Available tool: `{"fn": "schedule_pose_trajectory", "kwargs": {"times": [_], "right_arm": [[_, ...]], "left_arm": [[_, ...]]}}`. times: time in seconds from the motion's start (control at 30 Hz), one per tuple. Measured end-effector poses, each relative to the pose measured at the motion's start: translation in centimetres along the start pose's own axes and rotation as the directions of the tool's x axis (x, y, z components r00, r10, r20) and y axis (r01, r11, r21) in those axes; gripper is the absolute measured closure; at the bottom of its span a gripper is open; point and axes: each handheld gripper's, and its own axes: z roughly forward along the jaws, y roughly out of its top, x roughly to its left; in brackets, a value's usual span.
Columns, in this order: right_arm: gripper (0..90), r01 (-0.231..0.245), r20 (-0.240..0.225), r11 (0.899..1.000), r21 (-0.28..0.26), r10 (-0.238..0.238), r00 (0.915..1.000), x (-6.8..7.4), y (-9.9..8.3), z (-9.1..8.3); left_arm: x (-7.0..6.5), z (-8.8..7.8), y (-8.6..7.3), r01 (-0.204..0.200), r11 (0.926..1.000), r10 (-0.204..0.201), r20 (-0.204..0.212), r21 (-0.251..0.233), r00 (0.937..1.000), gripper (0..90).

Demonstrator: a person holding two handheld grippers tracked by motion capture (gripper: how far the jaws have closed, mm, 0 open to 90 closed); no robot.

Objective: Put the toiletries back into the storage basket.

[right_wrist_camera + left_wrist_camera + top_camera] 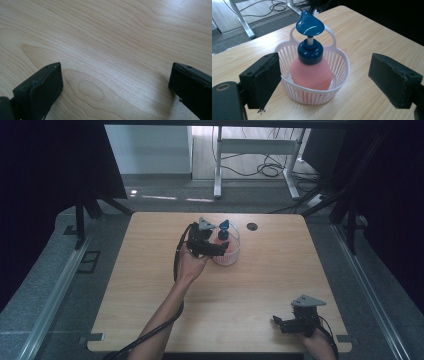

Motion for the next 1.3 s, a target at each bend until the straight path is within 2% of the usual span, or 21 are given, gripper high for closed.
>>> {"fn": "schedule_pose_trajectory", "kwargs": {"times": [0.7,1.0,1.3], "right_arm": [[0.0,-0.001,0.002,1.000,0.000,0.001,1.0000,0.0,0.0,0.0],[0.0,-0.001,0.003,1.000,0.000,0.001,1.0000,0.0,0.0,0.0],[0.0,-0.001,0.003,1.000,0.000,0.001,1.0000,0.1,0.0,0.0]], "left_arm": [[-0.4,-2.0,-1.1,0.003,0.9997,-0.002,0.045,-0.022,0.9990,10.8],[-0.3,-2.8,-2.2,-0.014,0.9993,0.016,0.053,-0.035,0.9985,11.1],[0.0,-3.7,-3.4,-0.003,0.9992,0.005,0.070,-0.040,0.9975,11.1]]}}
